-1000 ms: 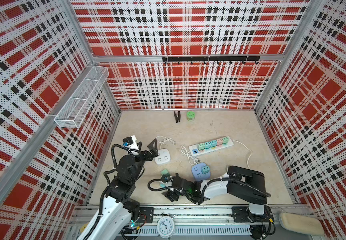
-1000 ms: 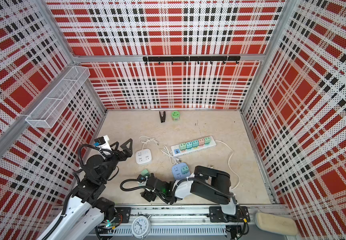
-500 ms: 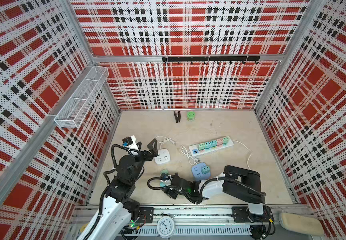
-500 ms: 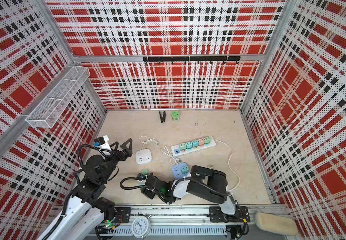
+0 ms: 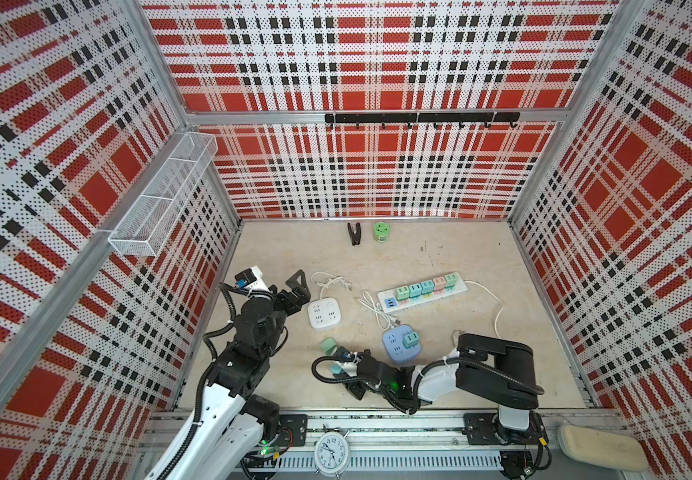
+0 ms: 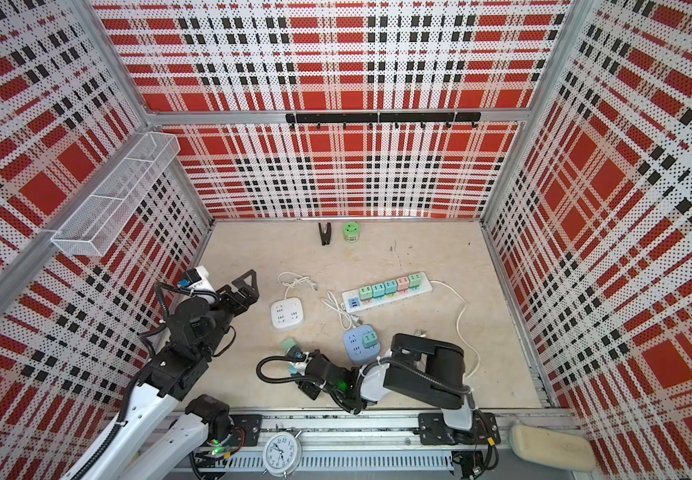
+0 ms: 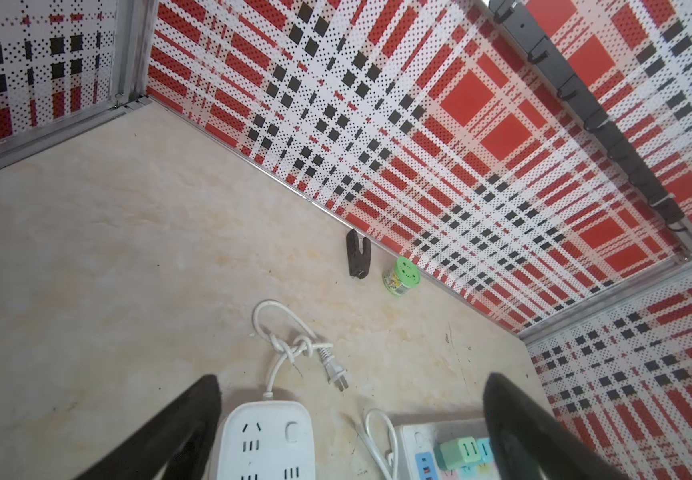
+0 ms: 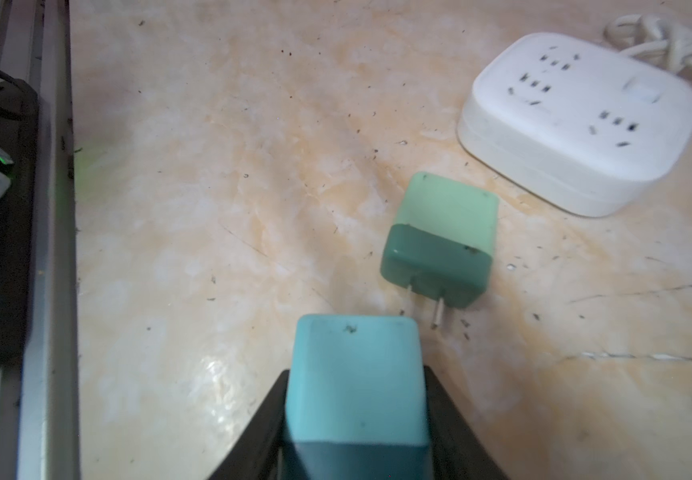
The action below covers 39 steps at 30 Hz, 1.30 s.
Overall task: Insert the plug
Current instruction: 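Lift the teal adapter and carry it toward the left gripper with the right gripper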
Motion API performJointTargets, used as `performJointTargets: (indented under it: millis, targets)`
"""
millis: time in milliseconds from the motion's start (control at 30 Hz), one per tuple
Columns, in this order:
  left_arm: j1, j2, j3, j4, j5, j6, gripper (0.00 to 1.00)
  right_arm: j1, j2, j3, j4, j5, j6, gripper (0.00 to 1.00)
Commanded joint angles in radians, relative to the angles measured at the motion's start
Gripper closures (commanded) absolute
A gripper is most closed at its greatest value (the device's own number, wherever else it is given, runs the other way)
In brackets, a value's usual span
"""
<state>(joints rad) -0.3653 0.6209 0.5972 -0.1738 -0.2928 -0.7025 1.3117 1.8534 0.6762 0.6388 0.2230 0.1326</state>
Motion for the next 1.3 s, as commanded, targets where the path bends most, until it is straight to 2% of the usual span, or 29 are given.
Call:
performJointTargets:
  millis: [0,100,233,367,467,800,1000,1267]
  targets:
    - [0.008,-0.029,-0.047,0.061,0.047,-0.041,0.01,-0.036,-0.131,-0.052,0.095,0.035,-0.046,0.65]
    - [0.011,-0.059,-0.088,0.171,0.157,-0.007,0.01,-0.068,-0.223,-0.108,0.110,0.077,-0.092,0.66]
    - [0.013,-0.063,-0.064,0.162,0.224,0.037,0.01,-0.111,-0.319,-0.163,0.124,0.115,-0.135,0.68]
    - [0.012,-0.011,-0.046,0.202,0.369,0.064,0.01,-0.139,-0.391,-0.169,0.089,0.160,-0.195,0.72]
    - [-0.003,0.046,-0.014,0.238,0.481,0.078,0.01,-0.144,-0.433,-0.196,0.151,0.203,-0.271,0.73]
    - [-0.256,0.174,0.080,0.252,0.482,0.239,0.00,-0.167,-0.534,-0.290,0.365,0.228,-0.422,0.78]
    - [-0.334,0.266,0.145,0.250,0.591,0.261,0.03,-0.167,-0.581,-0.324,0.489,0.210,-0.503,0.78]
    - [-0.403,0.323,0.182,0.222,0.660,0.294,0.04,-0.167,-0.620,-0.347,0.630,0.179,-0.586,0.77]
